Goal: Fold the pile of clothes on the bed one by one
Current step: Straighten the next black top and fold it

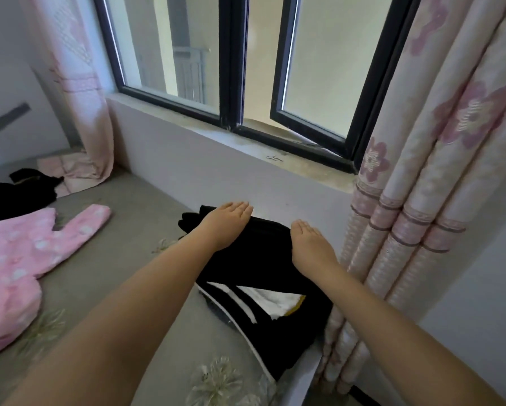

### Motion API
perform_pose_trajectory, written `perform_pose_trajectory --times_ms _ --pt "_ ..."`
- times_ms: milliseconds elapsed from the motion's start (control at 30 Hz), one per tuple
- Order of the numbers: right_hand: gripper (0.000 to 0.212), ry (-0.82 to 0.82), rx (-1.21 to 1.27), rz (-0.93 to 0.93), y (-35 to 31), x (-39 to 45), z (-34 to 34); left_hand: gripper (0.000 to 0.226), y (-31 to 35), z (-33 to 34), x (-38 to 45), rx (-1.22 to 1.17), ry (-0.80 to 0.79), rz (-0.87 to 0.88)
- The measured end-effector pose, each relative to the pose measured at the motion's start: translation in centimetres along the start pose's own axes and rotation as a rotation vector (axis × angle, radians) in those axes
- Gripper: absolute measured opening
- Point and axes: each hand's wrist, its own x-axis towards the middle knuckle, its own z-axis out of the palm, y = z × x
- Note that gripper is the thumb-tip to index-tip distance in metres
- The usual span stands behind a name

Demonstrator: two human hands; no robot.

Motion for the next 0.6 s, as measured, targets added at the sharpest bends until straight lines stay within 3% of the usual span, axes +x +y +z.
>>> perform_pose_trajectory --times_ms 133,200,300,467,600 --pt "0.043 0.212 0.027 0.074 5.2 8.2 1.0 0.054 -1.4 0.9 10.6 0.002 0.050 -0.056" --pt "0.047 0.206 0.064 0.074 6.5 10.4 3.5 0.053 -1.8 2.7 13.7 -0.027 0.064 -0.048" --pt "0.053 0.035 0.067 0.042 6.9 12.0 9.9 0.056 -1.2 8.1 15.5 -0.019 -0.055 -0.051" --pt "0.067 -0.538 0.058 -0.097 5.7 11.0 21.6 0.069 4.0 18.8 11.6 -0.118 -0.591 -0.102" --pt "0.067 -0.528 0.002 -0.117 6.1 10.6 25.2 0.066 5.8 22.7 8.3 -0.291 -0.657 -0.220"
